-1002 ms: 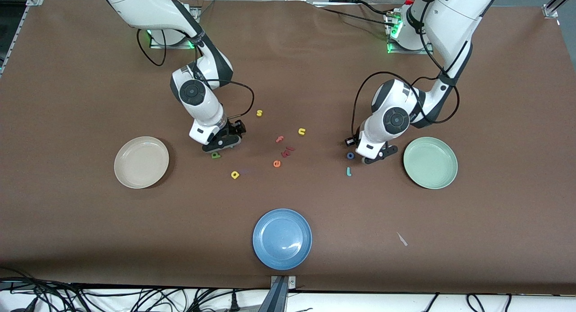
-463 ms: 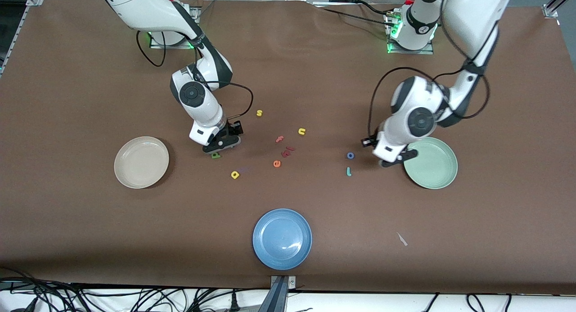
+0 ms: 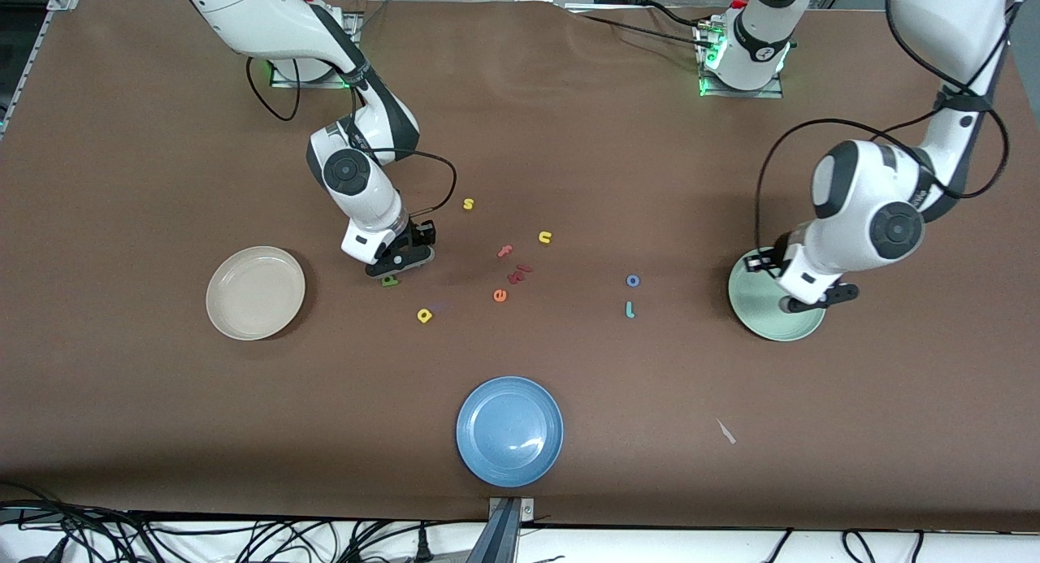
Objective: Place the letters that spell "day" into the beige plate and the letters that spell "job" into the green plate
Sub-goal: 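Carry the pink letter to the green plate while the right gripper grasps cyan letter, then release the pink letter on the green plate with the left gripper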
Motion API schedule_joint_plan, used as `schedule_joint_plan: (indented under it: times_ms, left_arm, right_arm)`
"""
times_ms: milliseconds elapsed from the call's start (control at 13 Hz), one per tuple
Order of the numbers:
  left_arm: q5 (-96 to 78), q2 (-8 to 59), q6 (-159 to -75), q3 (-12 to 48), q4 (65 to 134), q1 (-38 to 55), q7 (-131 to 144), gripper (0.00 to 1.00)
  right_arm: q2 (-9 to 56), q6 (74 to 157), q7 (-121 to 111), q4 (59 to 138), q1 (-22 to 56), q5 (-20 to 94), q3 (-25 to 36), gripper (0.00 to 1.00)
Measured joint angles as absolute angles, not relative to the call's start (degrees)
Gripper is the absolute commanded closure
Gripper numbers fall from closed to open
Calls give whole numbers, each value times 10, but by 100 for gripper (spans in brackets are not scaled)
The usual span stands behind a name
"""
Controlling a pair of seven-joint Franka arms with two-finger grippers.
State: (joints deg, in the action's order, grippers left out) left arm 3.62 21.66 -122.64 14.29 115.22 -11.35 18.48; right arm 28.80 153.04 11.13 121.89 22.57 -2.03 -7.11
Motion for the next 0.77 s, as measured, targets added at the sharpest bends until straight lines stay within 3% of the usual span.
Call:
schedule_joint_plan:
  times_ms: [77, 154, 231, 308, 771]
  left_arm:
    - [46, 229, -1228, 143, 1149, -122, 180, 69]
    - [48, 244, -1229, 143, 1143, -124, 177, 48]
    - [48, 259, -1231, 144, 1137, -124, 176, 11]
    - [48, 271, -1233, 146, 1131, -124, 176, 0]
    - [48, 281, -1234, 178, 1089, -122, 224, 0]
  right_arm:
    - [288, 1530, 111, 1219, 226, -20, -71, 60]
    - [288, 1530, 111, 1218, 226, -21, -71, 61]
    - [288, 1530, 110, 1218, 226, -21, -71, 62]
    - [288, 1530, 110, 1218, 226, -21, -70, 65]
    - [288, 1530, 110, 1218, 226, -21, -70, 72]
